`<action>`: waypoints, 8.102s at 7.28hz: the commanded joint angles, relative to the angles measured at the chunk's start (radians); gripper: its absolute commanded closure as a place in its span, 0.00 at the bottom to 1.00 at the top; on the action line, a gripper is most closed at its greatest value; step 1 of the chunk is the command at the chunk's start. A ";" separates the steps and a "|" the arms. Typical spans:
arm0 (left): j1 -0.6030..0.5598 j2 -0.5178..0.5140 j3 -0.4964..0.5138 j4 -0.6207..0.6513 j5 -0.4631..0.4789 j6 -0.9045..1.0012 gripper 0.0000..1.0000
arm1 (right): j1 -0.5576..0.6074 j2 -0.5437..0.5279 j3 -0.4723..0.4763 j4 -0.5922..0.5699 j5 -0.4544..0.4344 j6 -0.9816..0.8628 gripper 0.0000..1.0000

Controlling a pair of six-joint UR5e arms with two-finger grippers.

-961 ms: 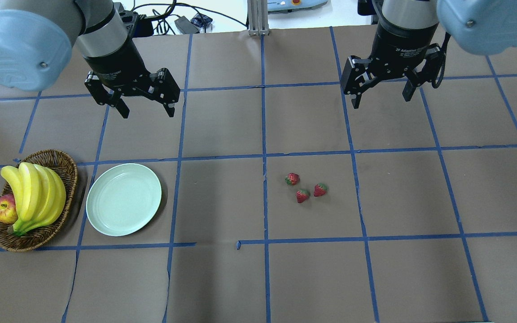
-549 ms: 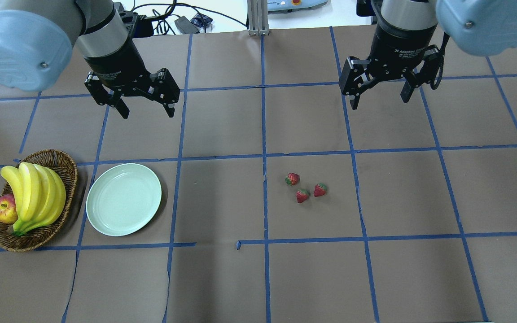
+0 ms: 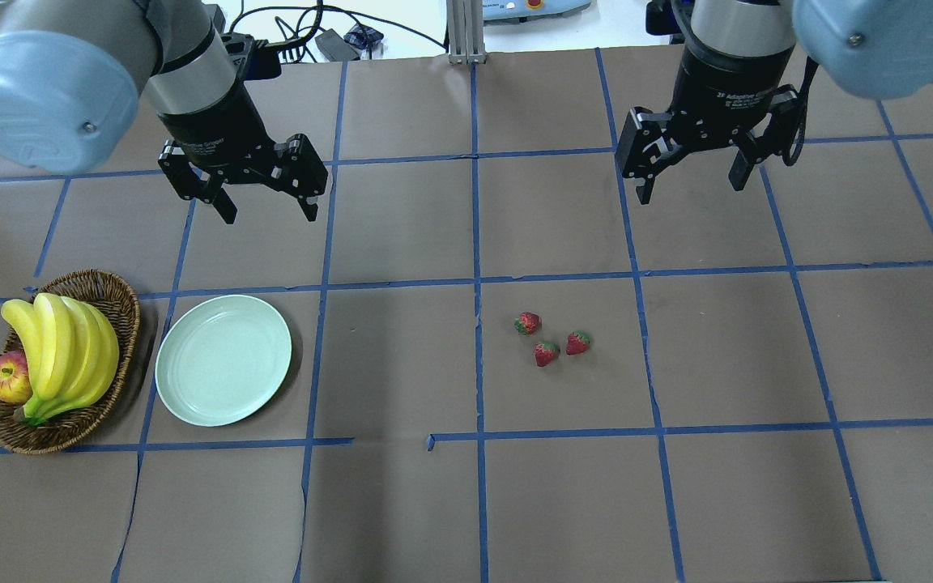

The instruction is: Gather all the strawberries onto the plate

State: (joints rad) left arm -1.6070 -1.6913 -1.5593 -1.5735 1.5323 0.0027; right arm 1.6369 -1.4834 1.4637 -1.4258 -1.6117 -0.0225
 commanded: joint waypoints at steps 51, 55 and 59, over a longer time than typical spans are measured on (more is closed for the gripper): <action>0.025 -0.047 -0.085 0.078 0.088 0.053 0.00 | 0.222 0.282 0.142 -0.427 0.251 0.619 1.00; 0.055 -0.047 -0.099 0.076 0.088 0.059 0.00 | 0.337 0.414 0.156 -0.557 0.341 0.589 1.00; 0.058 -0.048 -0.099 0.076 0.086 0.076 0.00 | 0.339 0.445 0.184 -0.559 0.349 0.547 0.98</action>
State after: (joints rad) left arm -1.5498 -1.7393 -1.6581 -1.4972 1.6175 0.0761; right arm 1.9754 -1.0503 1.6428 -1.9836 -1.2649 0.5334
